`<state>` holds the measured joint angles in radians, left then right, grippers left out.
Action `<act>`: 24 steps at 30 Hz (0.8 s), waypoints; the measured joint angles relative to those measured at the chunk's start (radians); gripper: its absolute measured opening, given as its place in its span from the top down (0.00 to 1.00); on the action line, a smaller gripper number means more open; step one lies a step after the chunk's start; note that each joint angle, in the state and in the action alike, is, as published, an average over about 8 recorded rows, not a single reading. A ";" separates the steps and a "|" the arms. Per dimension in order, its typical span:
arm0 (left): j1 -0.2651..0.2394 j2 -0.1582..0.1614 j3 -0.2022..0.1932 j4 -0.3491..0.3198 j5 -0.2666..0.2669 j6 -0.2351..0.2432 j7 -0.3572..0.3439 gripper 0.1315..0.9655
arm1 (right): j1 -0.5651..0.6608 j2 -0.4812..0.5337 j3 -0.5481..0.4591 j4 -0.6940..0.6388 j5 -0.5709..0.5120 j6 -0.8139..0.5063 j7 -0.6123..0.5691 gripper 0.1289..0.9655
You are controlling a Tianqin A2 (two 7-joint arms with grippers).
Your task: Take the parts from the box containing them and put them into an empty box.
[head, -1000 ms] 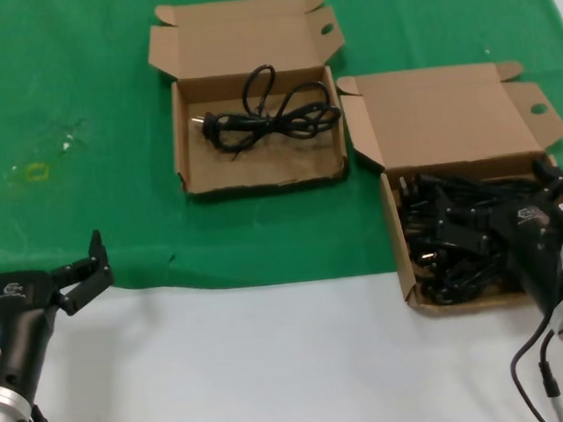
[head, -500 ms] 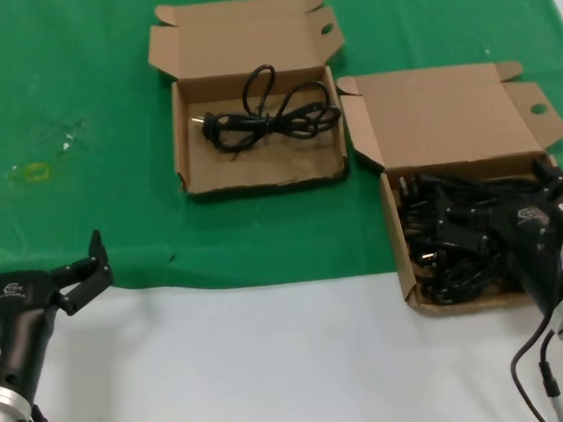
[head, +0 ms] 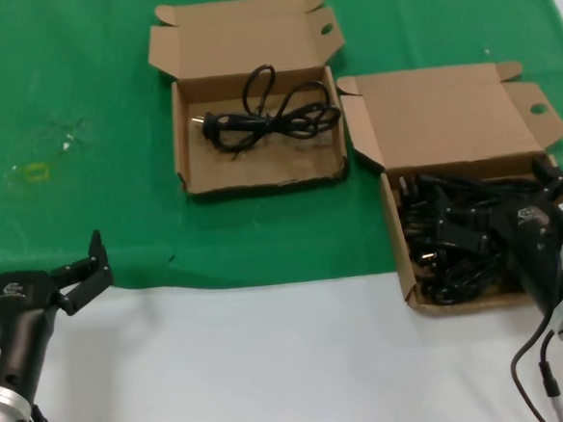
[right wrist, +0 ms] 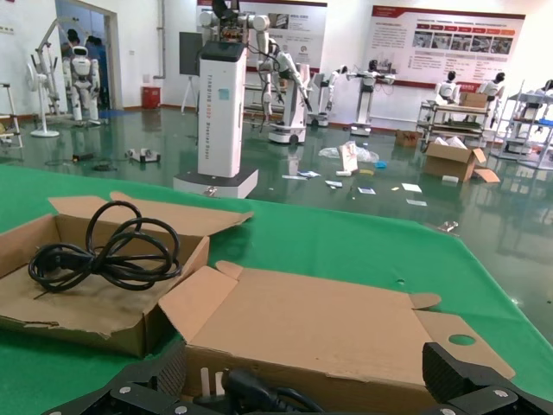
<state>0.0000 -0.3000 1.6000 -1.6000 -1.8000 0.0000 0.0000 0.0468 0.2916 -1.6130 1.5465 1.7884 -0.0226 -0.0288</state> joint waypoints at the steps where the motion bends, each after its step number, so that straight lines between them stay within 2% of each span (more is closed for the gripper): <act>1: 0.000 0.000 0.000 0.000 0.000 0.000 0.000 0.00 | 0.000 0.000 0.000 0.000 0.000 0.000 0.000 0.00; 24: 0.000 0.000 0.000 0.000 0.000 0.000 0.000 0.00 | 0.000 0.000 0.000 0.000 0.000 0.000 0.000 0.00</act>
<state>0.0000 -0.3000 1.6000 -1.6000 -1.8000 0.0000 0.0000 0.0468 0.2916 -1.6130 1.5465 1.7884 -0.0226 -0.0288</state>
